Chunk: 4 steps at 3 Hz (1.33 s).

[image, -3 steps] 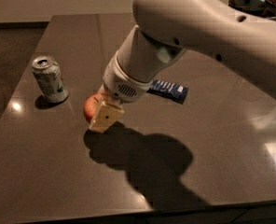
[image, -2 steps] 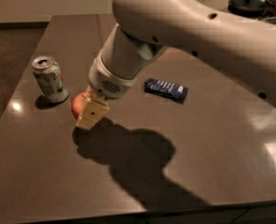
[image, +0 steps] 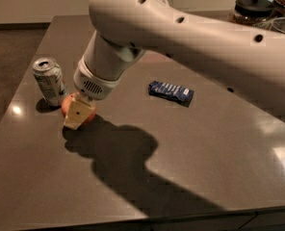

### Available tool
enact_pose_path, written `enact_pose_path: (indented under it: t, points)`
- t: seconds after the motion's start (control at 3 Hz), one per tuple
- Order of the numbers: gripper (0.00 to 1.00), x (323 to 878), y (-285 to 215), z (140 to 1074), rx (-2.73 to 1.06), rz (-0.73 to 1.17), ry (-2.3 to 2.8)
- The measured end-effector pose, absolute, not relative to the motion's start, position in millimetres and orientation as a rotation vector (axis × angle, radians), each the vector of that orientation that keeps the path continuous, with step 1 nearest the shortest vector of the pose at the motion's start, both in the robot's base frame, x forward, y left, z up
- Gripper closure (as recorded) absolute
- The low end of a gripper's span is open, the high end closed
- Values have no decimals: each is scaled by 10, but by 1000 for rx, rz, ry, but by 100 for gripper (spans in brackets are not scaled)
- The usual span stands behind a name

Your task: Move apple near 7up can

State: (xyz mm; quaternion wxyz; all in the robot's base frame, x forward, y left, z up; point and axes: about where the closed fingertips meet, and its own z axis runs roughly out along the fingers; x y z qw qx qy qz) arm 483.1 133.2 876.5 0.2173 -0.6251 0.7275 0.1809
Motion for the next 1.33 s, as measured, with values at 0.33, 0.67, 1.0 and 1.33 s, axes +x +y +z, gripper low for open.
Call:
enact_pose_path:
  t: [0.33,0.67,1.0,1.33]
  points:
    - [79,4948,1476,8678,-1643,512,2090]
    - [56,4996,1560,8633,-1594,524,2124]
    - [25,5079,1626,8620,-1498,539,2164]
    - [0,5131,1598,8604,-1399,534,2181]
